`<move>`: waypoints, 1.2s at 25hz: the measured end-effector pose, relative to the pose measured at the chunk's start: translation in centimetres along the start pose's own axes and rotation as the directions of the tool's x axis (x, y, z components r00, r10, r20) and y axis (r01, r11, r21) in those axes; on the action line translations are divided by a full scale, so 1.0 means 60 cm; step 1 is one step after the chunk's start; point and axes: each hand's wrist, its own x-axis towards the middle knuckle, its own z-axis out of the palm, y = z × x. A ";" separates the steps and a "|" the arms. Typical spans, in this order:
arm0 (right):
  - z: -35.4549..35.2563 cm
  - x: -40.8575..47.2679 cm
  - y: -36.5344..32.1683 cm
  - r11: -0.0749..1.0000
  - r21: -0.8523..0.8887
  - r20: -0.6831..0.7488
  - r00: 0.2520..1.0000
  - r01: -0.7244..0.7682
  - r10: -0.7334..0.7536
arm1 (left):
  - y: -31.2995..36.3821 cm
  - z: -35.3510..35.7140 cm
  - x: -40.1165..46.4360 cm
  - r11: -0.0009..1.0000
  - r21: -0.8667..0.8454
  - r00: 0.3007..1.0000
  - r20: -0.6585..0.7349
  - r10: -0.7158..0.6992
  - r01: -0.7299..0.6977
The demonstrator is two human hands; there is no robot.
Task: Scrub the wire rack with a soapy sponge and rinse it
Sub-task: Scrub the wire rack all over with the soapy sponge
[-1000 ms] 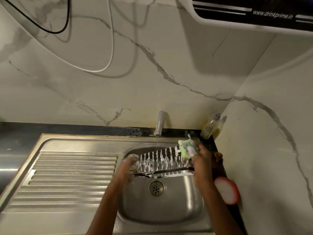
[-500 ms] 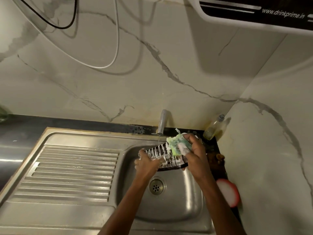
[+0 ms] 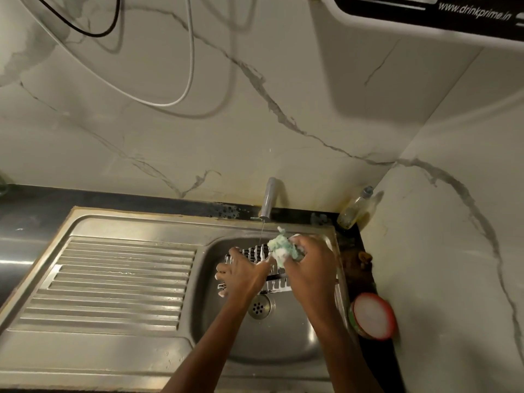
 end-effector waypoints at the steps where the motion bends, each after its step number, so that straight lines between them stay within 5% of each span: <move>1: 0.000 0.004 0.008 1.000 -0.025 -0.026 1.000 0.000 0.000 | 0.002 0.001 -0.003 1.000 0.021 1.000 -0.006 0.012 -0.012; 7: -0.034 0.051 0.061 0.952 0.110 -0.148 0.942 -0.286 0.300 | -0.017 -0.005 0.001 0.996 0.069 0.998 -0.038 0.053 -0.050; 12: 0.009 -0.013 0.001 0.991 -0.023 -0.083 0.988 0.130 -0.131 | -0.013 -0.011 0.016 0.995 -0.022 0.994 -0.044 0.098 -0.099; 16: -0.004 0.000 0.020 0.997 0.026 -0.135 0.988 -0.075 0.078 | -0.014 -0.009 0.016 0.996 0.051 0.992 -0.097 0.077 -0.073; 21: 0.025 -0.054 -0.020 0.970 -0.164 -0.026 0.983 0.178 -0.184 | -0.003 -0.011 0.025 0.997 0.067 0.988 -0.145 0.050 -0.041; 26: -0.038 -0.016 0.040 0.989 -0.103 -0.289 0.954 -0.109 0.075 | -0.013 -0.012 0.029 0.999 0.045 0.991 -0.135 0.022 -0.016; 30: 0.004 -0.065 -0.008 0.993 0.078 -0.164 0.983 0.092 -0.078 | -0.012 -0.009 0.042 0.999 0.015 0.995 -0.093 -0.033 0.034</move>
